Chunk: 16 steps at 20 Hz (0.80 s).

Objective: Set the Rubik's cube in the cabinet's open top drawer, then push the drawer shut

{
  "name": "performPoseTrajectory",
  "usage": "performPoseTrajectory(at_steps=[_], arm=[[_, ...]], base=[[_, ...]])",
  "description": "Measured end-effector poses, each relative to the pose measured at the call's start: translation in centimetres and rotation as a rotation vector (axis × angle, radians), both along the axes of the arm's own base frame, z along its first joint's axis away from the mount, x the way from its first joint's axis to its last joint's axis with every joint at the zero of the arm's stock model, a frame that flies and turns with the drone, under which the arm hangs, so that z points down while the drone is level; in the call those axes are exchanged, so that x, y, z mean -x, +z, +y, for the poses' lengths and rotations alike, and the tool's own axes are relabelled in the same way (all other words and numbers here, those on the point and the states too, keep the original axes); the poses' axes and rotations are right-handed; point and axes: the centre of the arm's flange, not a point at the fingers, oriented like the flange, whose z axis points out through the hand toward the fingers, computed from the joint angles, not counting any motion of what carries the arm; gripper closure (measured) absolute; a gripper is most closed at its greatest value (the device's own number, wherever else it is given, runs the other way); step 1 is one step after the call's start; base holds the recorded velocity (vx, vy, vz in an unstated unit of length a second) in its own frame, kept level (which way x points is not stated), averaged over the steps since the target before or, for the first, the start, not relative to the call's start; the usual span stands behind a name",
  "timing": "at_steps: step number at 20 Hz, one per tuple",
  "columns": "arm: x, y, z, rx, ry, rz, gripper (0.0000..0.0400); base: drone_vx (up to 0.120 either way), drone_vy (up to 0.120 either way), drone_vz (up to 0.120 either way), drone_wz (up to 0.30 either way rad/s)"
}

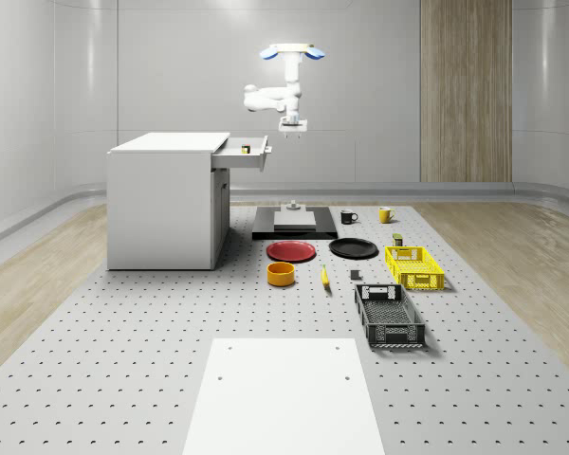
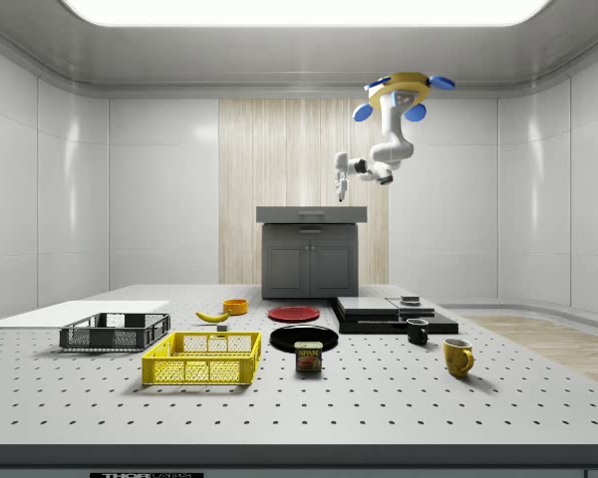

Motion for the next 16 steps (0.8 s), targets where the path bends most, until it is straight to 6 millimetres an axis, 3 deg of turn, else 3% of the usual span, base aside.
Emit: performPoseTrajectory(at_steps=[2, 6, 9, 11, 16], arm=[[0.6, 0.3, 0.2, 0.199, -0.013, 0.004, 0.0], [0.7, 3.2, -1.8, 0.786, 0.108, -0.038, 0.0], [0.4, 5.6, -4.5, 1.095, 0.081, -0.035, 0.0], [0.3, 6.8, -6.1, 1.235, 0.058, -0.027, 0.0], [0.1, 8.7, -8.5, 1.433, 0.023, -0.013, 0.0]], base=[[0.0, 0.12, -0.12, 0.0], [0.0, 0.12, -0.12, 0.0], [0.0, 0.12, -0.067, 0.0], [0.0, -0.02, 0.0, 0.0], [0.0, -0.12, 0.0, 0.0]])
